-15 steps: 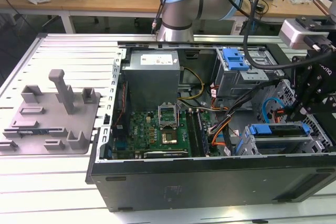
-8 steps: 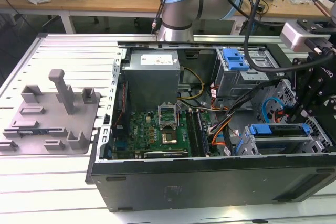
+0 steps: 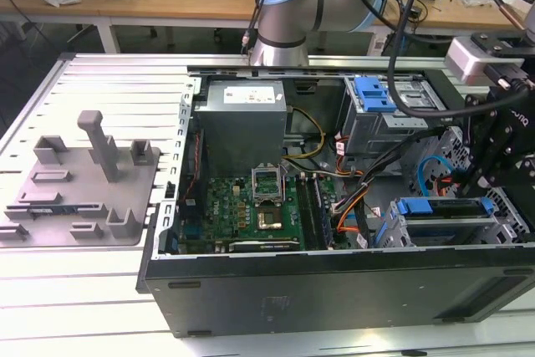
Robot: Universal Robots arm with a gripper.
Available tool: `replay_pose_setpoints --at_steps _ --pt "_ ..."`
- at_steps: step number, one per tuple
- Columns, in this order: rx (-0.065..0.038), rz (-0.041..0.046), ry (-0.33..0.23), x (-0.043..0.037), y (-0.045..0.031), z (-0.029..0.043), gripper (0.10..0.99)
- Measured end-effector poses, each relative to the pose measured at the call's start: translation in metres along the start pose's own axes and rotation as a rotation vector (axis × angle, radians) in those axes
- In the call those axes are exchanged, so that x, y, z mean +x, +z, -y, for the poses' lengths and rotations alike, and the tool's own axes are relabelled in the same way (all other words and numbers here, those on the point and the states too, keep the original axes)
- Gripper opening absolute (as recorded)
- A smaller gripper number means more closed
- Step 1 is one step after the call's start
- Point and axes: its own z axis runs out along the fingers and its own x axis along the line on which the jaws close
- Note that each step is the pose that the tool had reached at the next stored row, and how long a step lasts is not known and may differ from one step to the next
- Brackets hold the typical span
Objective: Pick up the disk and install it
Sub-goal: 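Insert the first disk wire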
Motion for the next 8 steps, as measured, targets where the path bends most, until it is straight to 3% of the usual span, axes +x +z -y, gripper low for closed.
replay_pose_setpoints --at_steps 8 --pt "0.000 -0.0001 -0.001 -0.0001 0.0019 0.0003 0.169"
